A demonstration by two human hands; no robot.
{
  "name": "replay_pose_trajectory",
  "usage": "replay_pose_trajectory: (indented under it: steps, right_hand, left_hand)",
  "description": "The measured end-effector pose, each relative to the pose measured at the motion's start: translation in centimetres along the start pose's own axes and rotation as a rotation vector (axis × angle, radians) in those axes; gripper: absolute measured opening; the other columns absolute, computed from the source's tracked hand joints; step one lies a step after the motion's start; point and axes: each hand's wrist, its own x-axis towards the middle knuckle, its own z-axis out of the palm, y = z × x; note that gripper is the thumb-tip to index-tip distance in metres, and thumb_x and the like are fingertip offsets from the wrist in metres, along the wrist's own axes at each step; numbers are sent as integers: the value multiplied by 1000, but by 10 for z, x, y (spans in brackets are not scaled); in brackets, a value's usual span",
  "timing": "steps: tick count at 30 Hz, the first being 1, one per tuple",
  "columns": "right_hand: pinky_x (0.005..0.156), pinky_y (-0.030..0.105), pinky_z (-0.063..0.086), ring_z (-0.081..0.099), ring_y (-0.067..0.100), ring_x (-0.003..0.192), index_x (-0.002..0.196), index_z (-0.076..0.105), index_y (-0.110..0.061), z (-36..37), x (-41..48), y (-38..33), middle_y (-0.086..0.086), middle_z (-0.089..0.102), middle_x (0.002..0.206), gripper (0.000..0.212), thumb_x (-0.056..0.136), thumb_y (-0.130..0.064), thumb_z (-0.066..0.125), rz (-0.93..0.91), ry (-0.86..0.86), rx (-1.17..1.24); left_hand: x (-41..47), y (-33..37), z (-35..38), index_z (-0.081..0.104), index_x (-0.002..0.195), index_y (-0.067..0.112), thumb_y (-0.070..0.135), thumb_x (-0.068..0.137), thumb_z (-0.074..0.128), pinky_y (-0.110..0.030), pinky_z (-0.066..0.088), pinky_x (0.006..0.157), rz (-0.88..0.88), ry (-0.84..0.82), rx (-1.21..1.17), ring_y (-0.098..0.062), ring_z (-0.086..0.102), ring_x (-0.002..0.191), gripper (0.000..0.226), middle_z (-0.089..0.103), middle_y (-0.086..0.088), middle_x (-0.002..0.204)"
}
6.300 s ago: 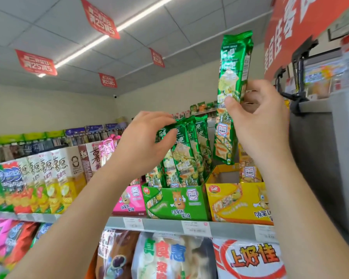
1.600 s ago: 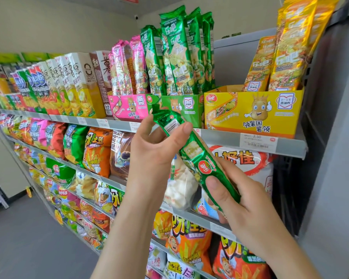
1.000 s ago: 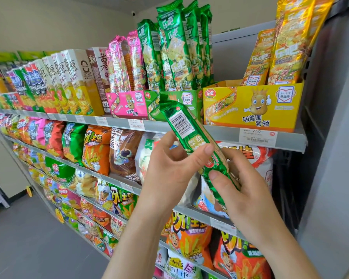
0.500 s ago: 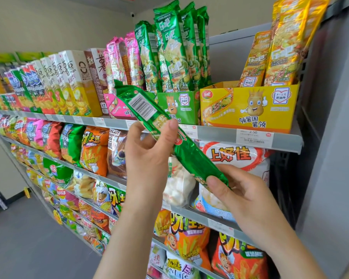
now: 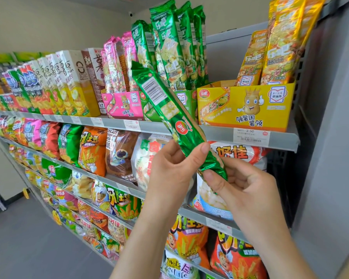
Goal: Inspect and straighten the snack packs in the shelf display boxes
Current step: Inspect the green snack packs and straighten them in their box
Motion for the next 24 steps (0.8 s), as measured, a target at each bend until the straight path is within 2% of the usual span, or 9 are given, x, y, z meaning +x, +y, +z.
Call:
replay_pose_trajectory:
  steps: [4, 7, 10, 12, 14, 17, 19, 24]
  right_hand:
    - [60, 15, 54, 70, 4, 71, 103, 68, -32, -1, 0, 0, -9, 75, 81, 37, 69, -35, 80, 7, 33, 2]
    - [65, 22, 57, 71, 8, 79, 118, 60, -34, -1, -3, 4, -8, 72, 90, 52, 70, -40, 80, 57, -5, 9]
    - [67, 20, 54, 66, 7, 84, 121, 61, -39, -4, -4, 3, -12, 62, 95, 43, 79, -42, 68, 35, -53, -54]
    - [68, 14, 51, 64, 5, 85, 118, 63, -41, -7, 1, -3, -12, 63, 94, 36, 82, -45, 64, 8, -38, -66]
    - [72, 13, 51, 66, 4, 91, 121, 60, -40, -6, 8, -10, -13, 67, 98, 38, 84, -48, 63, -17, -68, -58]
    - [74, 12, 50, 68, 5, 97, 122, 60, -29, 5, 16, -17, -11, 72, 106, 36, 88, -33, 70, -88, -132, -31]
    - [72, 13, 51, 69, 6, 95, 116, 63, -24, 9, 19, -18, -10, 73, 104, 32, 85, -26, 72, -113, -98, -4]
    - [74, 14, 51, 70, 5, 89, 102, 67, -25, 5, 27, -24, -11, 75, 95, 20, 84, -22, 73, -169, -16, 4]
  left_hand:
    - [-2, 1, -1, 70, 98, 9, 28, 74, 70, -24, 57, 73, -20, -18, 18, -16, 72, 87, 31, 76, -2, 93]
    - [-2, 4, 0, 68, 100, 5, 32, 81, 69, -30, 58, 71, 30, 17, 121, -17, 70, 81, 33, 74, -6, 88]
    - [-1, 6, -4, 68, 89, 11, 42, 82, 71, -45, 49, 65, 149, 81, 355, -21, 54, 68, 32, 64, -22, 82]
    - [-3, 5, -6, 65, 85, 10, 51, 79, 68, -50, 43, 61, 205, 96, 492, -27, 46, 64, 41, 56, -23, 76]
    - [-8, 2, -5, 65, 87, 13, 55, 76, 66, -44, 43, 57, 228, 81, 567, -27, 43, 63, 43, 54, -14, 71]
    - [-16, -3, 1, 65, 90, 32, 48, 75, 64, -23, 38, 51, 273, 56, 675, -4, 43, 57, 22, 58, 11, 68]
    - [-20, -6, 3, 62, 90, 39, 47, 73, 60, -10, 34, 51, 285, 65, 722, 0, 46, 59, 19, 57, 20, 71]
    - [-24, -9, 0, 59, 87, 44, 50, 68, 72, -7, 42, 59, 250, 94, 657, -1, 59, 70, 25, 65, 21, 83]
